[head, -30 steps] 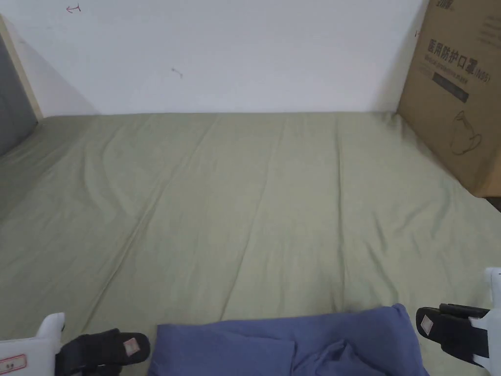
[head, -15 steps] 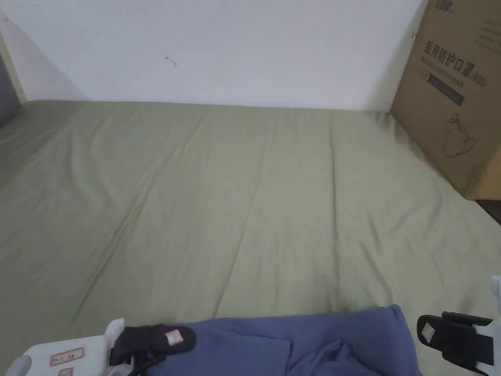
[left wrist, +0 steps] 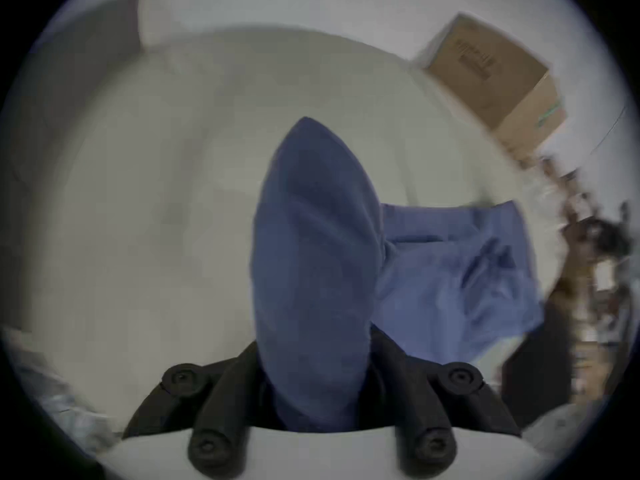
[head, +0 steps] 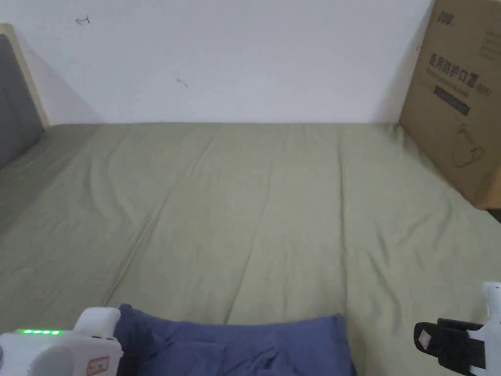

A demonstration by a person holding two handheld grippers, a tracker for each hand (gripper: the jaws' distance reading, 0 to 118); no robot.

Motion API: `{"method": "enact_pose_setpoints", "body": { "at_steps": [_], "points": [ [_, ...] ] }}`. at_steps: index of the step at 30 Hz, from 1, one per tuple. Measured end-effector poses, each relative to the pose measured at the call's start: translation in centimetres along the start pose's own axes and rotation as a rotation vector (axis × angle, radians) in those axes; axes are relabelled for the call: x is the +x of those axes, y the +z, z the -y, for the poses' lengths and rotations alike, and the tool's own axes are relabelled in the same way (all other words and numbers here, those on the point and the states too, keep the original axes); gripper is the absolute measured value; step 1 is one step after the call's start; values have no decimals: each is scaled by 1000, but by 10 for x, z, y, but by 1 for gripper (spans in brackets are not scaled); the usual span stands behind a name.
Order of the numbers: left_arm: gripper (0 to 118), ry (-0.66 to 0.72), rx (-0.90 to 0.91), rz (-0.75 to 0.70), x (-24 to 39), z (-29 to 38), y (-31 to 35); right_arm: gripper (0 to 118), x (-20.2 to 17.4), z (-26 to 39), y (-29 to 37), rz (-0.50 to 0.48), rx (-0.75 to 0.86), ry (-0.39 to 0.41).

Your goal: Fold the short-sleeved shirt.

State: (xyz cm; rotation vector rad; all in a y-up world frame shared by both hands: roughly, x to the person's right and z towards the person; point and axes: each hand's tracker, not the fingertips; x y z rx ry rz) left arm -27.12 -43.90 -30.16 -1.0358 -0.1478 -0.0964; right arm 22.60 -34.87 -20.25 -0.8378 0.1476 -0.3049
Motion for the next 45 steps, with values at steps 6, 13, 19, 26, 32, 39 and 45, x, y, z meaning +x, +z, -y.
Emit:
{"method": "enact_pose_setpoints", "body": {
  "at_steps": [6,13,19,26,32,39,45],
  "points": [
    [7,45,-7,109,32,-8,29,0,9,3,4,-37,6,-16],
    [7,22,-115,472,156,-43,-1,0,25,7,18,-36,19,-24],
    [73,155,-290,728,231,-45,-64,0,46,11,27,-2,20,-63],
    [112,200,-143,824,217,-54,-26,0,59,11,31,4,39,-95],
    [3,-59,17,576,204,-58,10,0,59,7,29,-10,71,-93],
    [3,-41,-241,680,267,-30,-61,0,64,10,30,-18,91,-128],
    [2,22,-251,667,288,-16,-93,0,74,12,45,-45,162,-234]
  ]
}}
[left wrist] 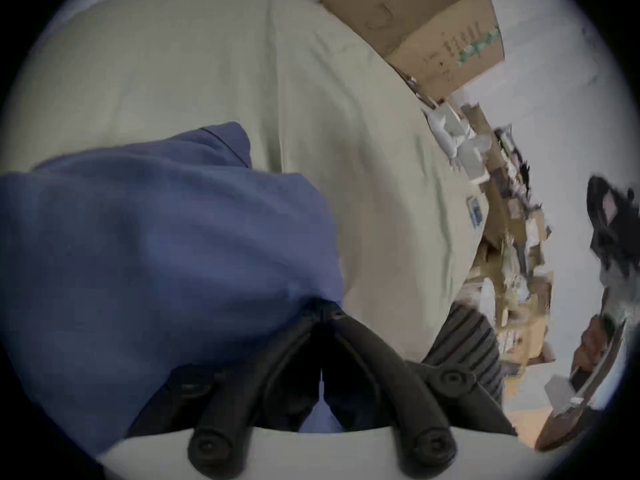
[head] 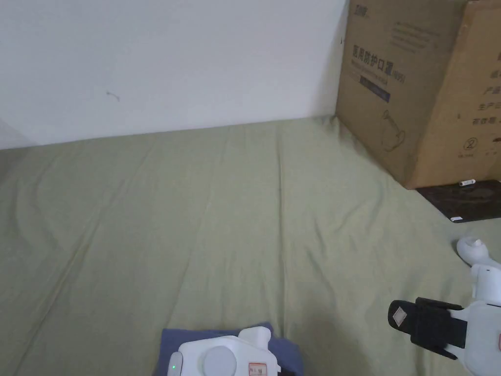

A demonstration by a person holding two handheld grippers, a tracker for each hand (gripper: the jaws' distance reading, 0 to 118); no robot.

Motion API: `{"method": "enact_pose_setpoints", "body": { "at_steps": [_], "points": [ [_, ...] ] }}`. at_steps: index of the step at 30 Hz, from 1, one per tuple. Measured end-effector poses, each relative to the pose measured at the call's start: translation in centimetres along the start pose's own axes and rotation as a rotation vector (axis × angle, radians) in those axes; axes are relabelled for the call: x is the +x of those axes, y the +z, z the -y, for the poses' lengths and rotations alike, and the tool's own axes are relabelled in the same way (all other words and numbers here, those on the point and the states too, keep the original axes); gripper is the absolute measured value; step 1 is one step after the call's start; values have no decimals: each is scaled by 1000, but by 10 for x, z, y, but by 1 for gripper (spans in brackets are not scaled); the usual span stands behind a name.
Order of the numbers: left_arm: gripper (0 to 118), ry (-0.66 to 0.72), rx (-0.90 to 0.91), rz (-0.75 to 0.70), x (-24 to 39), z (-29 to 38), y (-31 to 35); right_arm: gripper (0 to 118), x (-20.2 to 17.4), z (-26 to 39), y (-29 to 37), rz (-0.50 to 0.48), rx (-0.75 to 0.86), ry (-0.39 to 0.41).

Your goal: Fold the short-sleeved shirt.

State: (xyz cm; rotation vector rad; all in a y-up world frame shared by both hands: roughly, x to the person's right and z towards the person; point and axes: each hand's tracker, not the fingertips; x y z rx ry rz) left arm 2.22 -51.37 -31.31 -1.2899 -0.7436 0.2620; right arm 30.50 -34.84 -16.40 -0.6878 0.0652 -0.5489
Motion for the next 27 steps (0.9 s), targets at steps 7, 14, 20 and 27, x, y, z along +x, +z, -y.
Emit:
{"method": "enact_pose_setpoints", "body": {
  "at_steps": [7,14,20,27],
  "points": [
    [2,-74,266,84,10,10,108,0,-4,-5,22,-124,83,-57],
    [2,-89,549,-101,-27,56,241,0,-31,7,-24,-243,-83,-5],
    [2,106,552,-95,-84,87,253,0,-59,56,-132,-284,-435,38],
    [2,238,504,23,-132,86,225,0,-27,83,-200,-266,-577,-57]
  ]
}}
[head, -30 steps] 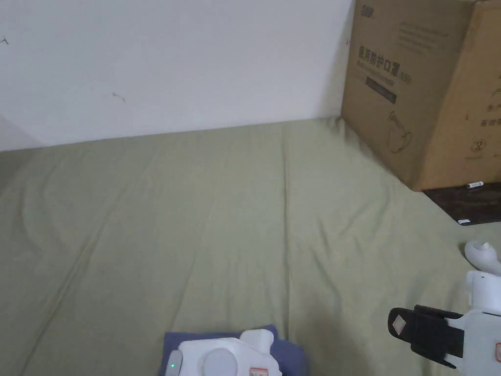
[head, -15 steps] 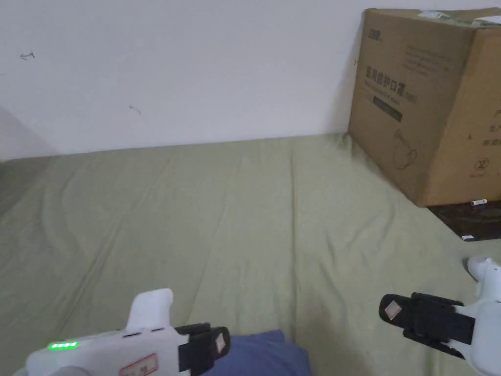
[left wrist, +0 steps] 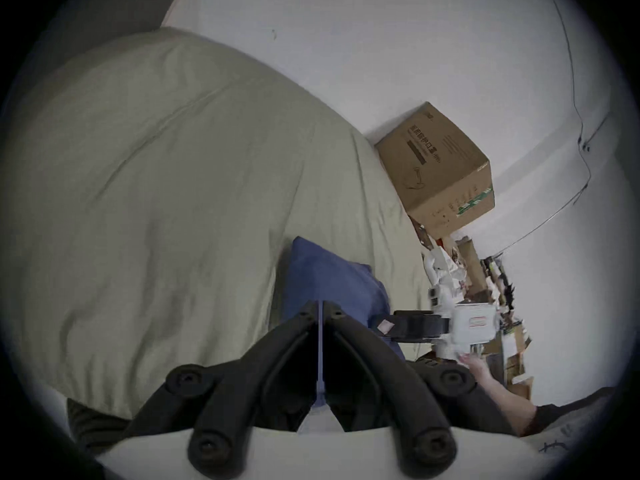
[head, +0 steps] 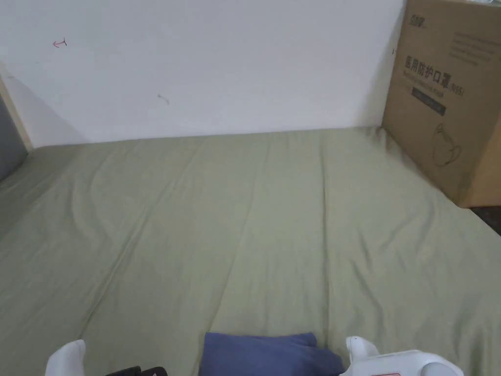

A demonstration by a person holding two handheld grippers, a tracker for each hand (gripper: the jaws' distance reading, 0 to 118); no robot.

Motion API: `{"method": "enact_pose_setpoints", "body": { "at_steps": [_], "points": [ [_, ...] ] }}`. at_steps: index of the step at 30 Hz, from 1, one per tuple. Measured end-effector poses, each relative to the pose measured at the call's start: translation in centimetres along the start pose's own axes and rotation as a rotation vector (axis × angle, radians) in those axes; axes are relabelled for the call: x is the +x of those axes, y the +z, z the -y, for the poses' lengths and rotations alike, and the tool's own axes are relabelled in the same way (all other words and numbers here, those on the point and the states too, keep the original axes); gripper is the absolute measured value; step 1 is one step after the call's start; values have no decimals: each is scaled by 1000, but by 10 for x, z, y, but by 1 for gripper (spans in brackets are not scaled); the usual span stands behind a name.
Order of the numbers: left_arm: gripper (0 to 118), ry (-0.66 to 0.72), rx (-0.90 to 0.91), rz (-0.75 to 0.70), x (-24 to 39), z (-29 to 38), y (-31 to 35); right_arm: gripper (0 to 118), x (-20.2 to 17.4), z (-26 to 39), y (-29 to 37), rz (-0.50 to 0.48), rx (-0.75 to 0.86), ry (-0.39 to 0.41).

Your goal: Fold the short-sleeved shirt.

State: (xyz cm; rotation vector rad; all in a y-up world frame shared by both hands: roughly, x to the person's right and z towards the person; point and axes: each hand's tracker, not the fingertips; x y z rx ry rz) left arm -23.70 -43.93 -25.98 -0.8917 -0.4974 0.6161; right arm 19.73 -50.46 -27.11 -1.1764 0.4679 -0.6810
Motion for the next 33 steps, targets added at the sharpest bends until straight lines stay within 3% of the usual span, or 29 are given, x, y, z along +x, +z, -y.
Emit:
{"method": "enact_pose_setpoints", "body": {
  "at_steps": [3,5,6,9,11,17,21,25,26,27,28,29,31,33],
  "points": [
    [2,83,-71,111,-31,-6,-30,0,18,1,7,-102,23,-47],
    [6,128,-124,196,-46,-7,-50,0,22,0,7,-64,17,-28],
    [23,139,-145,232,-53,-8,-60,0,24,0,8,-64,17,-26],
    [118,167,-199,275,-67,-9,-88,0,28,-2,6,-93,13,-49],
    [116,172,-181,335,-74,-9,-104,0,31,-2,4,-99,11,-55],
    [118,294,-399,613,-72,1,-159,0,34,-2,4,-124,4,-87],
    [118,276,-486,660,-48,11,-183,0,34,-2,3,-127,7,-96],
    [104,282,-448,618,-51,14,-179,0,34,0,3,-128,13,-109],
    [88,241,-439,518,-56,14,-176,0,34,0,3,-128,17,-114],
    [27,155,-443,318,-62,17,-174,0,33,1,4,-128,21,-117],
    [17,158,-440,323,-69,23,-172,0,32,2,3,-128,19,-121],
    [18,246,-399,471,-63,21,-170,0,29,3,3,-123,21,-121],
    [18,132,-401,361,-49,18,-165,0,21,3,8,-95,34,-93],
    [18,129,-391,355,-37,11,-154,0,7,3,17,-72,42,-31]
  ]
}}
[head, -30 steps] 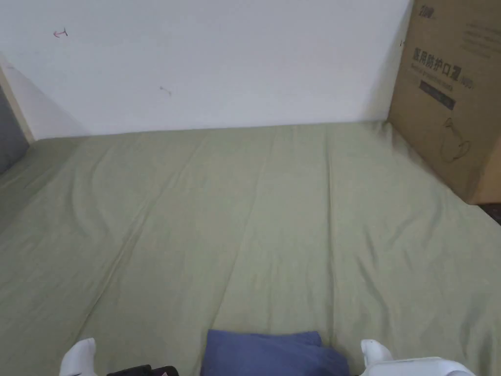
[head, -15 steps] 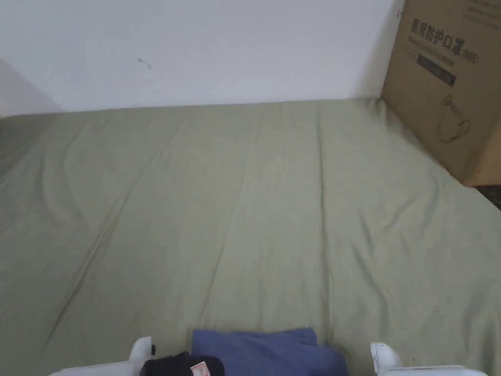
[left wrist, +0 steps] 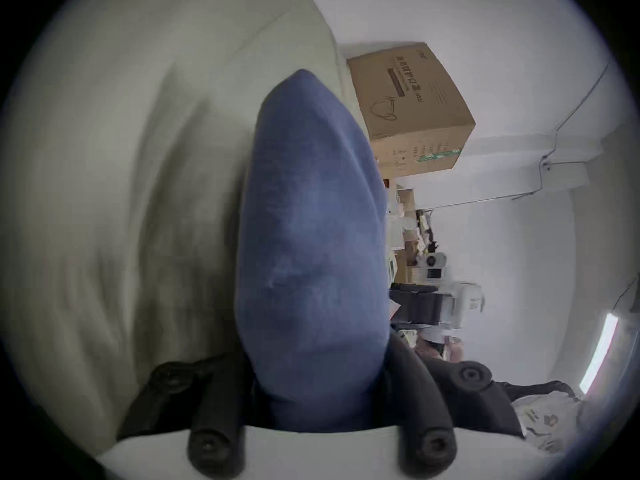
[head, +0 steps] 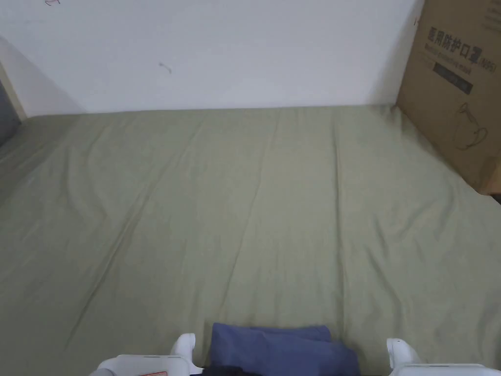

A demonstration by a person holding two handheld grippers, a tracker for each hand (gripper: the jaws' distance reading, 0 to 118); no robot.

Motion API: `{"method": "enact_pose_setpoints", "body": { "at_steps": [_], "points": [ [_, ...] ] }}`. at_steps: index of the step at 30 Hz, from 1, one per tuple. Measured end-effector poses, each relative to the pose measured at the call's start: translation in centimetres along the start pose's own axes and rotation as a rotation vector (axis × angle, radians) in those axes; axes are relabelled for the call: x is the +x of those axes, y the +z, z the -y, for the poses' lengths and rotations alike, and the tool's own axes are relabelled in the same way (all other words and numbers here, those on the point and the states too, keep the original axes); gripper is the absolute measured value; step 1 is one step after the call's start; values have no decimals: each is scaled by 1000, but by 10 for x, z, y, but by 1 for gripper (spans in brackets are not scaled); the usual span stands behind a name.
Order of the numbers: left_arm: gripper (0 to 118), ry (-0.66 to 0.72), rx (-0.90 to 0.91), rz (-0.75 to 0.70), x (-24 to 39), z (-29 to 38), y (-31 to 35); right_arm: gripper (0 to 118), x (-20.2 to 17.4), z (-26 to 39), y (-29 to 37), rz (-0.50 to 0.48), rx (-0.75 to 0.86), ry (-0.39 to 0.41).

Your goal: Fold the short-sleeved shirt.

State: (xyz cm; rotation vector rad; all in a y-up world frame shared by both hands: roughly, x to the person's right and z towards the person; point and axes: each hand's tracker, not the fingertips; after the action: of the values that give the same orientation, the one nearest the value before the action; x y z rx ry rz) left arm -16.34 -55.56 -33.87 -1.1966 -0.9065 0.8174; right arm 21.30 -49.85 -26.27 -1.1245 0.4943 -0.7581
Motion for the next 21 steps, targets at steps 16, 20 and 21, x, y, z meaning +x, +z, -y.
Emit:
{"method": "enact_pose_setpoints", "body": {
  "at_steps": [16,20,21],
  "points": [
    [19,-198,197,-682,39,-62,303,0,-90,1,78,-3,176,166],
    [66,-214,185,-1004,37,-73,343,0,-86,1,73,15,176,117],
    [66,-237,182,-1111,38,-73,350,0,-87,1,73,17,176,111]
  ]
}}
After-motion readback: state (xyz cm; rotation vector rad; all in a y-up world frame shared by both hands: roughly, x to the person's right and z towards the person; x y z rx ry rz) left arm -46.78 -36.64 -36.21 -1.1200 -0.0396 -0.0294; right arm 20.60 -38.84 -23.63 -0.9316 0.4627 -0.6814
